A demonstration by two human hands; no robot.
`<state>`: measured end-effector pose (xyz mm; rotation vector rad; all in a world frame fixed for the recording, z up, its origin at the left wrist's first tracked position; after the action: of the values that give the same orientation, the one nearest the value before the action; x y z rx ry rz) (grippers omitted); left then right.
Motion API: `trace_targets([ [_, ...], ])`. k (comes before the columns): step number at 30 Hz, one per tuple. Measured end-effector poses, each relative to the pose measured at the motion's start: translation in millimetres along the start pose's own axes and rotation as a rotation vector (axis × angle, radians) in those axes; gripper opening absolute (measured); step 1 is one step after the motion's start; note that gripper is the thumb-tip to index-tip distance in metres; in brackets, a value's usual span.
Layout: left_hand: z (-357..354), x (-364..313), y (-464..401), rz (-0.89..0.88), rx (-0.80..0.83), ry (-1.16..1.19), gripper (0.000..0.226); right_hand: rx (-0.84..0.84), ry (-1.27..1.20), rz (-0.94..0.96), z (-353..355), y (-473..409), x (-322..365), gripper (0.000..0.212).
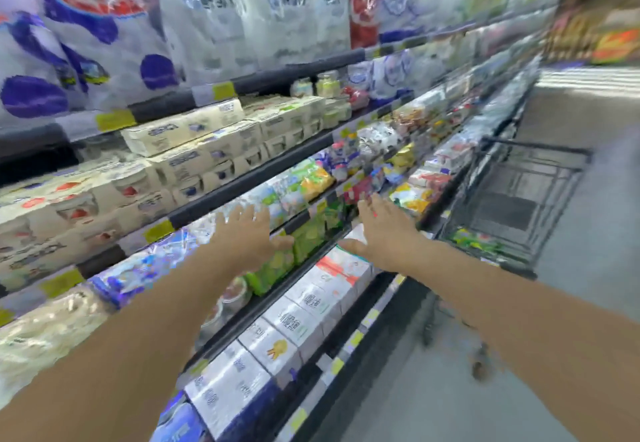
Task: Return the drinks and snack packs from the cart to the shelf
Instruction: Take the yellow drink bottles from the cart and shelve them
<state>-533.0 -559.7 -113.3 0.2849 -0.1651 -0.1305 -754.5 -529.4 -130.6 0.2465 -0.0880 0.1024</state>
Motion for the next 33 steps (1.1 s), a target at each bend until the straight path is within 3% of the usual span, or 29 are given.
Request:
trace_targets([
  [15, 33, -340, -189, -0.497, 0.045, -0.163, 0.098, 0.034, -0.115, -0.555, -30, -15, -350, 0.104],
  [24, 62, -495, -324, -0.705, 0.109, -0.228, 0.095, 0.066, -0.19, -0.769, -28, -59, -490, 0.096],
  [33, 39, -654, -399, -0.84, 0.176, -0.316, 0.092, 0.168, -0.305, -0.837, -74, -96, -620, 0.095],
])
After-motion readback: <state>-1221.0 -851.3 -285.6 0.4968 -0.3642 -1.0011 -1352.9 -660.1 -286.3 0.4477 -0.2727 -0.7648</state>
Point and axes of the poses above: each hand's wrist, its own y-axis away from the middle knuckle, its own z-axis out of the back of the hand, x = y × z, the point moved 9 cm from there along -y, towards the middle knuckle, and after that the axes turned 13 degrees about x, right-handed, at the moved point
